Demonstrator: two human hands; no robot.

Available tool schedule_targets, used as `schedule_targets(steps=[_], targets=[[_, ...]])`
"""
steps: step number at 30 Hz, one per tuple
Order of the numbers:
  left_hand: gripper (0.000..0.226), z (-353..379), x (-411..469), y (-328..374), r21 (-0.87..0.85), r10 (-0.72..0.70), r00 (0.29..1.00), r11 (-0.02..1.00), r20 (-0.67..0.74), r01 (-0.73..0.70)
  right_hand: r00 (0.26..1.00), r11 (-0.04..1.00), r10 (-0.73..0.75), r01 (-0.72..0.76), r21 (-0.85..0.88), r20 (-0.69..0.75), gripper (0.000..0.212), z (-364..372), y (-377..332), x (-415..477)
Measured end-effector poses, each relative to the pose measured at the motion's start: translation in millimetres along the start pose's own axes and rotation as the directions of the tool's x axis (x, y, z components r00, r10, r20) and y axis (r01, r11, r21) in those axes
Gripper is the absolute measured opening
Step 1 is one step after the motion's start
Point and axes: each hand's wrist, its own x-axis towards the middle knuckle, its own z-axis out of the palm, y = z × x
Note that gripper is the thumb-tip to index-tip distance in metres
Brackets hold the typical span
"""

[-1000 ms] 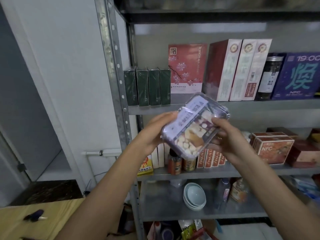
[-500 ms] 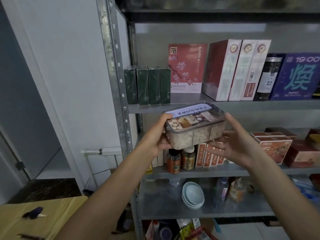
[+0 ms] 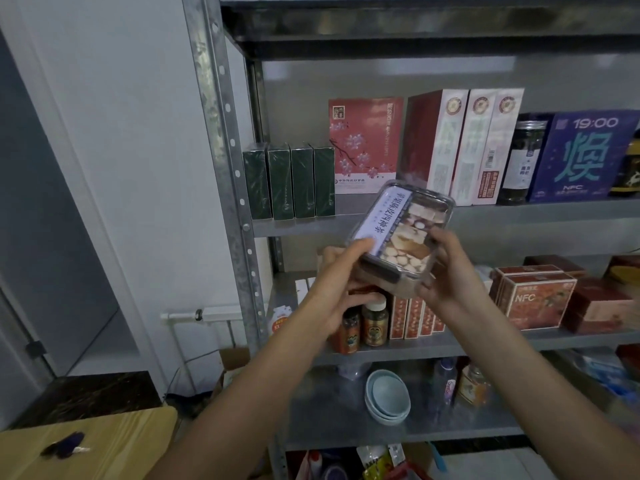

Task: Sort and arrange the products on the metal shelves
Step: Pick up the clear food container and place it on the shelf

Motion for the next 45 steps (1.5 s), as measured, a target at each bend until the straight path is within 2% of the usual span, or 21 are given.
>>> schedule_targets(steps=[3,6,10,13,17,19,22,24,26,28,30,32,34,35,37,40,43,45], targets=[[0.069,-17.4,2.6,17.2,0.075,0.000,0.998,0.997,0.066,-0.005,0.995,0.996,0.042,-0.035,-0.081,0.088,0.026,-10.1,-19.7,5.1],[0.074,-21.2,8.5,32.0,0.120,0.016,0.991,0.992,0.130,-0.031,0.968,0.954,0.129,-0.062,-0.292,0.216,0.020,-12.3,-35.9,9.3],[0.052,-22.5,16.4,38.0,0.078,-0.009,0.980,0.997,0.199,-0.006,0.936,0.854,0.238,-0.074,-0.515,0.260,0.028,-7.5,-48.1,18.0],[0.037,-20.8,20.2,35.3,0.050,0.029,0.995,0.998,0.097,-0.034,0.933,0.809,0.243,-0.044,-0.586,0.266,0.033,-7.3,-52.5,23.7],[0.025,-18.1,20.3,38.9,-0.030,-0.060,0.987,0.998,-0.146,0.056,0.947,0.855,0.072,0.103,-0.508,0.313,0.064,-18.5,-46.7,24.3],[0.025,-20.2,19.2,41.4,-0.106,-0.116,0.976,0.990,-0.186,0.097,0.932,0.851,-0.060,0.235,-0.469,0.358,0.085,-27.9,-34.4,17.2],[0.033,-18.5,15.6,45.3,-0.204,-0.199,0.967,0.965,-0.160,0.164,0.805,0.669,-0.218,0.535,-0.516,0.552,0.109,-31.3,-14.6,4.1],[0.044,-14.4,12.7,46.5,-0.227,-0.224,0.971,0.953,-0.088,0.199,0.777,0.576,-0.317,0.613,-0.540,0.545,0.109,-25.4,-11.5,0.2],[0.055,-12.1,9.5,47.2,-0.190,-0.185,0.983,0.964,0.023,0.186,0.773,0.585,-0.442,0.633,-0.507,0.455,0.088,-17.2,-17.5,-1.9],[0.074,-14.5,3.9,47.4,-0.052,-0.103,0.987,0.993,0.123,0.110,0.818,0.669,-0.467,0.576,-0.470,0.337,0.064,-14.1,-26.2,-0.8],[0.097,-20.5,-1.4,45.6,0.241,0.011,0.981,0.969,0.193,-0.058,0.899,0.795,-0.372,0.438,-0.421,0.233,0.058,-17.1,-36.4,2.6],[0.118,-24.8,-3.5,41.3,0.522,0.144,0.965,0.818,0.218,-0.240,0.953,0.904,-0.202,0.270,-0.330,0.226,0.064,-20.4,-47.9,5.8],[0.129,-23.9,-3.0,39.0,0.621,0.296,0.930,0.693,0.216,-0.365,0.965,0.957,-0.039,0.111,-0.270,0.258,0.058,-21.3,-54.2,6.2],[0.130,-22.1,-1.8,39.9,0.610,0.356,0.903,0.669,0.239,-0.425,0.966,0.965,0.043,0.025,-0.262,0.253,0.055,-21.4,-54.8,6.2],[0.122,-20.2,1.6,45.3,0.508,0.430,0.862,0.697,0.270,-0.507,0.947,0.948,0.207,-0.131,-0.291,0.246,0.059,-21.0,-52.5,6.7],[0.098,-22.7,6.6,49.2,0.430,0.512,0.837,0.723,0.192,-0.540,0.884,0.911,0.360,-0.264,-0.317,0.299,0.078,-21.7,-45.1,10.6],[0.092,-23.0,10.0,45.8,0.397,0.506,0.861,0.781,0.048,-0.481,0.806,0.913,0.394,-0.288,-0.290,0.440,0.085,-24.5,-40.5,12.5],[0.094,-23.1,12.2,43.7,0.303,0.448,0.893,0.857,-0.041,-0.416,0.796,0.902,0.392,-0.235,-0.361,0.461,0.082,-24.8,-34.5,11.3]])
